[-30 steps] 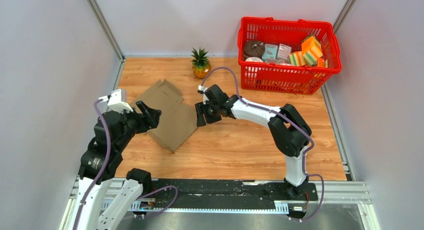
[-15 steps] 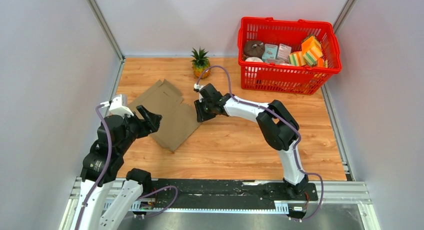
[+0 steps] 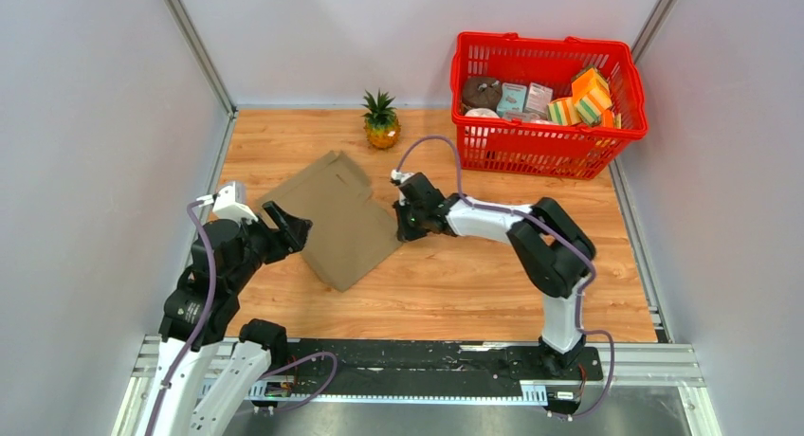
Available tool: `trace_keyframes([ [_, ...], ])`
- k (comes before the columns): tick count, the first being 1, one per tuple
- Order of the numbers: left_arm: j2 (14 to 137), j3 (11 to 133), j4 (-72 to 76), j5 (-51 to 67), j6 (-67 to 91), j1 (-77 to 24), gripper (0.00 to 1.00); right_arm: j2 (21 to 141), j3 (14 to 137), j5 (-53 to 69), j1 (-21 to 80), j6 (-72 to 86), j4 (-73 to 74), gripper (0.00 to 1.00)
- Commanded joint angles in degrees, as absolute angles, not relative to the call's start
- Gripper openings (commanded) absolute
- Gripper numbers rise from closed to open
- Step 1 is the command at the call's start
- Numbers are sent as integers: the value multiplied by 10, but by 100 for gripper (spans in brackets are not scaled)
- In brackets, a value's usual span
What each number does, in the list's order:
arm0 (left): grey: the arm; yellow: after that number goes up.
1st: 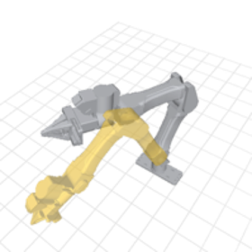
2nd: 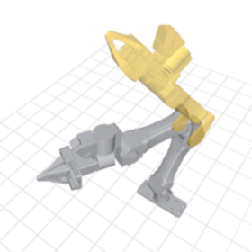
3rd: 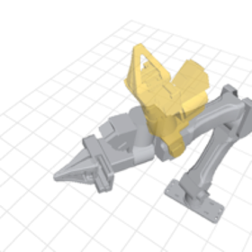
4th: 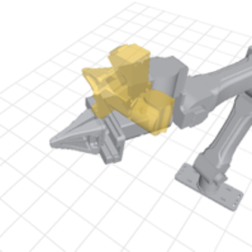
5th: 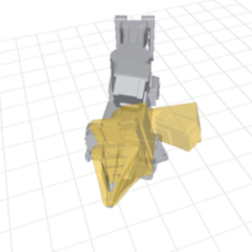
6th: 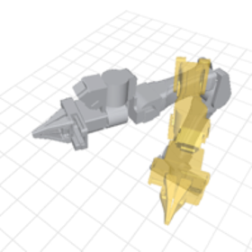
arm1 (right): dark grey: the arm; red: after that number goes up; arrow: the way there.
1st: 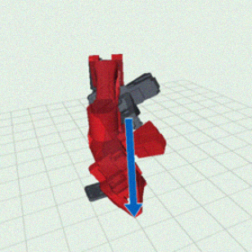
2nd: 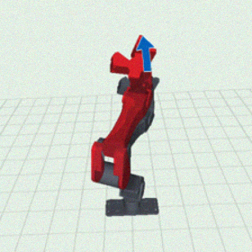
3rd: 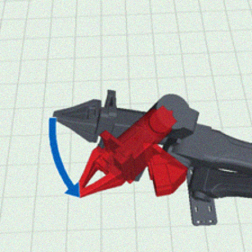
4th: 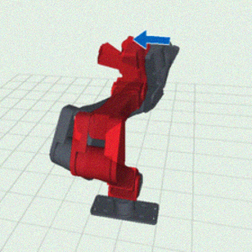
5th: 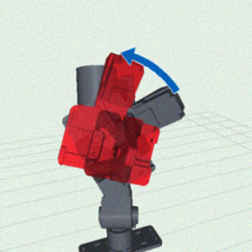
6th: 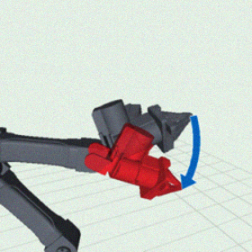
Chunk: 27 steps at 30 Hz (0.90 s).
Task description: Fold the paper box
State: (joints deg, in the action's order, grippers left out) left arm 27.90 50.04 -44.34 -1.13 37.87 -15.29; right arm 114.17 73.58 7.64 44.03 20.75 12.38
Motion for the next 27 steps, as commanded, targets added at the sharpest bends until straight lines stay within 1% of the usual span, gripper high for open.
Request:
trace_keyframes([
  [1,281,482,-404,-3,395,-154,80,988,604,-23,433,234,115,0],
  [2,283,476,-394,-3,397,-154,81,963,581,-65,433,254,121,0],
  [5,294,446,-361,-3,416,-153,82,860,478,-114,433,298,129,0],
  [7,309,416,-338,9,428,-154,83,804,430,-125,434,344,119,0],
  [8,316,405,-315,13,442,-154,84,755,387,-125,434,358,114,1],
  [9,322,386,-304,12,447,-154,84,735,373,-123,434,376,111,7],
  [11,349,369,-279,13,467,-154,84,690,339,-108,433,387,106,13],
  [12,359,353,-270,13,473,-154,85,685,334,-94,433,387,97,29],
  [14,392,331,-233,26,485,-153,85,686,339,-32,433,360,106,49],
  [15,405,327,-220,31,487,-152,85,694,358,-15,434,352,116,66],
  [16,430,323,-209,35,490,-150,85,697,366,14,433,332,126,75],
  [18,459,322,-173,50,490,-142,85,692,392,10,433,316,163,89],
  [21,526,339,-134,62,468,-127,85,672,405,1,432,280,185,96],
  [22,567,348,-130,61,450,-123,84,658,413,1,431,272,189,97],
  [23,590,364,-117,62,440,-119,69,653,415,1,430,262,192,97],
  [24,614,371,-106,67,429,-106,56,647,418,1,429,257,198,98],
  [25,664,379,-99,70,418,-99,49,636,423,4,429,253,200,99],
  [27,716,405,-79,94,410,-74,48,625,427,8,428,246,212,99],
])
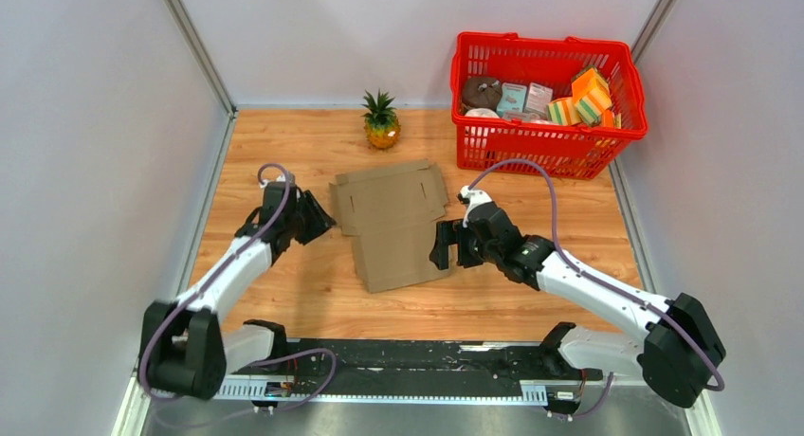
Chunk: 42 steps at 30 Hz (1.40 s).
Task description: Fold the paper box
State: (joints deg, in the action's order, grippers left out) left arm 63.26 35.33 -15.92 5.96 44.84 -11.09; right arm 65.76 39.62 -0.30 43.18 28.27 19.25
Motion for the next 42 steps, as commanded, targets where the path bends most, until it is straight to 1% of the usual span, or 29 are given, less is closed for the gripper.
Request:
trace_keyframes([
  [1,762,412,-73,104,407,-69,49,619,428,8,428,245,215,99],
  [4,834,433,-20,129,386,-58,60,590,421,7,428,242,216,100],
  [6,883,453,-18,130,380,-58,63,571,412,7,427,239,213,100],
  [11,953,488,-3,156,378,-57,64,558,423,12,425,233,230,100],
  [12,968,492,15,159,380,-57,63,558,424,12,425,231,229,100],
  [13,976,499,18,163,382,-58,58,560,425,10,425,224,229,100],
  [15,995,516,18,167,386,-58,55,571,437,11,424,218,234,100],
  [16,998,520,17,170,389,-57,51,576,442,11,423,214,238,100],
  [18,1003,528,18,170,390,-57,47,581,453,11,423,210,249,100],
  [21,994,531,12,173,384,-57,29,584,459,15,422,202,249,100],
  [22,989,530,8,175,377,-57,20,589,461,25,422,200,246,100],
  [25,949,512,7,190,368,-57,11,604,471,53,422,182,244,100],
  [28,896,483,4,205,357,-58,6,631,489,61,422,170,252,100],
  [30,854,478,-20,213,339,-58,3,655,515,70,422,169,253,100],
  [31,839,476,-38,221,334,-58,0,663,526,90,422,170,252,100],
  [34,780,468,-66,237,321,-58,0,712,590,133,422,171,251,100],
  [36,740,465,-80,249,307,-58,0,749,642,139,422,165,251,100],
  [38,717,472,-107,274,293,-58,0,769,669,141,421,147,243,100],
  [39,702,476,-119,285,278,-58,0,779,705,137,421,136,244,100],
  [40,694,480,-139,313,271,-58,0,798,720,134,417,128,248,100],
  [42,674,489,-155,342,258,-60,0,816,750,154,404,104,244,100],
])
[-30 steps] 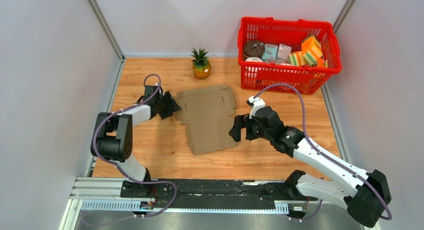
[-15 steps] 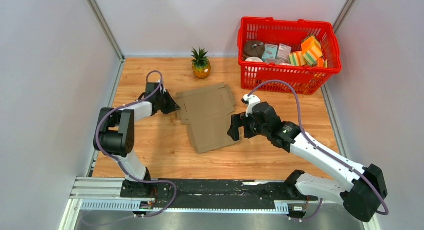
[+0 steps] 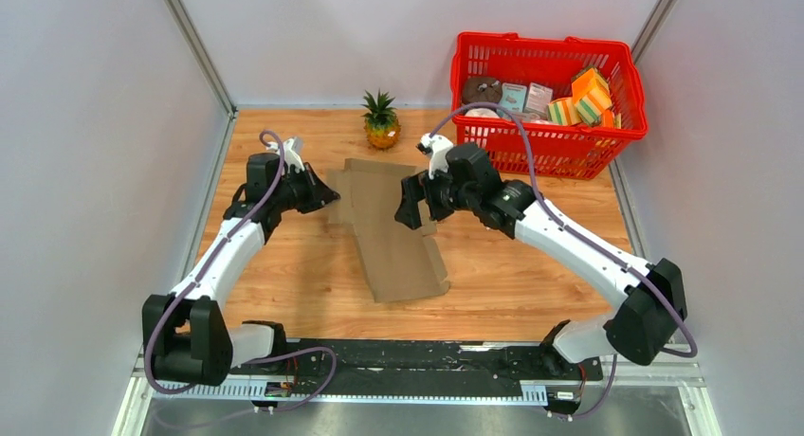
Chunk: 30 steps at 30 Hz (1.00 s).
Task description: Fold the paper box
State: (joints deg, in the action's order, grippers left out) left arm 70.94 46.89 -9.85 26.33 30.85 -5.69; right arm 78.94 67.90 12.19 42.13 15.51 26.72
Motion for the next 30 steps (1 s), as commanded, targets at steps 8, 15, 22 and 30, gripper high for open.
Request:
trace_keyframes([
  [8,613,499,-193,424,225,-73,0,969,878,471,285,55,210,94],
  [15,597,504,-203,472,207,-82,0,1021,919,552,277,-64,289,91],
  [22,584,514,-209,507,193,-91,0,1030,903,642,273,-118,290,85],
  [30,571,520,-211,528,184,-98,0,1021,860,685,273,-108,237,67],
])
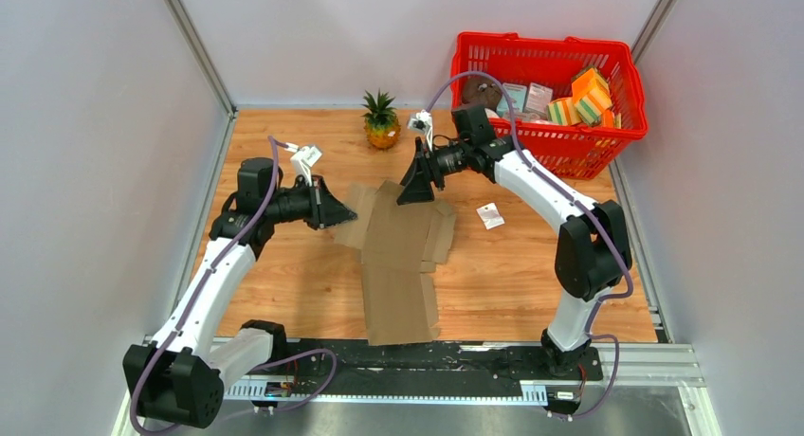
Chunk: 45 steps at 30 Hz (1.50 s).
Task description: Fold the paper box
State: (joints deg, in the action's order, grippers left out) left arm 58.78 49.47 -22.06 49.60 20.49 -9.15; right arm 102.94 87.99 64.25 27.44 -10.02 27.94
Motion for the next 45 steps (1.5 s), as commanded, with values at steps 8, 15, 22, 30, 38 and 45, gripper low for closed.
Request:
trace_keyframes([
  [8,572,530,-231,539,168,-105,0,1016,853,643,266,-117,221,68],
  [15,581,546,-235,547,171,-109,0,1009,844,679,270,-108,192,51],
  [22,577,548,-264,540,162,-113,0,967,797,714,275,-60,105,28],
  [30,565,553,-298,513,153,-113,5,916,759,691,277,-45,112,0],
  [38,512,642,-435,214,165,-117,50,876,748,487,284,39,142,0],
  [45,558,765,-428,207,199,-168,44,856,751,403,298,101,146,0],
])
